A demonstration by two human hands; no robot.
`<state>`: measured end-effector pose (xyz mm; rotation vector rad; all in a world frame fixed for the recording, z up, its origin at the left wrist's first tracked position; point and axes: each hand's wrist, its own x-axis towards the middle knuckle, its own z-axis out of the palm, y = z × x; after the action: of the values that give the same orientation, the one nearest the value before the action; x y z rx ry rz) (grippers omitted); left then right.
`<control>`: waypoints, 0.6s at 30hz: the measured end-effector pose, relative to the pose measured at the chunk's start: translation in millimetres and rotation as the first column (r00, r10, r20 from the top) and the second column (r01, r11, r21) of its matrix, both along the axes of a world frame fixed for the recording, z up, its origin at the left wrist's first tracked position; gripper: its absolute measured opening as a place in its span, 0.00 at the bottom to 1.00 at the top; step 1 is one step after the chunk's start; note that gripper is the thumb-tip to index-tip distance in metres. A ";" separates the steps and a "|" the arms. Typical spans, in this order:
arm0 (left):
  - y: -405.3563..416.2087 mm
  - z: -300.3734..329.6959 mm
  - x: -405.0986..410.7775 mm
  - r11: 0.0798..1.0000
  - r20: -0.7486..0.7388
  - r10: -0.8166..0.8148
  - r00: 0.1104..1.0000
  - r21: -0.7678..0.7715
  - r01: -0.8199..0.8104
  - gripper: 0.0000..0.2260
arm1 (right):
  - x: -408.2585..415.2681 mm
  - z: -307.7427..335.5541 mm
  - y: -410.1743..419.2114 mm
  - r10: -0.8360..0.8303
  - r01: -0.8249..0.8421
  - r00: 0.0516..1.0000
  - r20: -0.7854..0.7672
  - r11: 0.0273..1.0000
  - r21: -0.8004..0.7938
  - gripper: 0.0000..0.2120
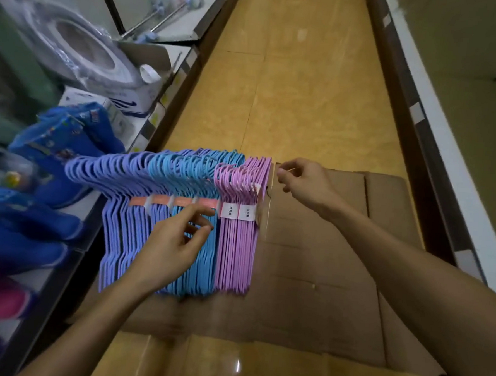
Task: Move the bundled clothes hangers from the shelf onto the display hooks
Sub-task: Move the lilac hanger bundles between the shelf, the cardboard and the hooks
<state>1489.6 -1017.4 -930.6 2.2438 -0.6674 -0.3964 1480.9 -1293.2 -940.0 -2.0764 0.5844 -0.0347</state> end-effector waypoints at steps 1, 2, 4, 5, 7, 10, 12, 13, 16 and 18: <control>1.1 -8.7 0.4 1.000 0.001 -0.001 1.000 0.007 0.001 0.10 | 0.5 -9.2 2.7 0.001 -0.001 1.000 0.000 1.000 0.005 0.11; 1.2 -15.6 1.2 1.000 0.003 -0.003 1.000 0.009 0.003 0.10 | 0.5 -18.0 5.0 0.002 -0.002 1.000 -0.001 1.000 0.008 0.08; 0.1 -25.7 4.8 0.999 0.019 -0.019 1.000 0.032 0.018 0.10 | 0.6 -37.0 9.4 -0.005 0.005 1.000 -0.016 1.000 0.024 0.05; -1.3 -28.5 6.7 0.998 0.032 -0.038 0.999 0.055 0.036 0.10 | -1.0 -46.0 12.6 -0.009 0.011 0.999 -0.035 0.999 0.046 0.05; -6.1 -30.6 10.8 0.994 0.068 -0.072 0.995 0.085 0.066 0.10 | -6.7 -64.7 20.5 -0.003 0.011 0.996 -0.093 0.996 0.085 0.05; -12.7 -32.3 13.4 0.996 0.094 -0.074 0.993 0.063 0.068 0.10 | -14.3 -98.9 32.5 -0.006 0.036 0.977 -0.213 0.990 0.137 0.10; -15.7 -36.6 13.0 0.993 0.088 -0.088 0.992 0.086 0.080 0.10 | -16.0 -118.5 39.3 -0.031 0.080 0.965 -0.262 0.981 0.179 0.13; -17.0 -39.2 12.5 0.991 0.089 -0.096 0.991 0.103 0.087 0.10 | -16.3 -126.7 42.2 -0.043 0.103 0.959 -0.281 0.974 0.203 0.13; -21.0 -43.3 11.9 0.989 0.121 -0.108 0.987 0.114 0.094 0.09 | -14.5 -142.2 53.0 -0.043 0.145 0.947 -0.317 0.942 0.304 0.09; -20.5 -45.6 10.9 0.982 0.137 -0.136 0.981 0.148 0.116 0.09 | -11.1 -154.0 59.9 -0.044 0.180 0.944 -0.326 0.899 0.400 0.07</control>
<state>1500.6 -1037.9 -976.2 2.3869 -0.8874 -0.3511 1469.8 -1233.4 -1094.0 -1.6260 0.8248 0.3329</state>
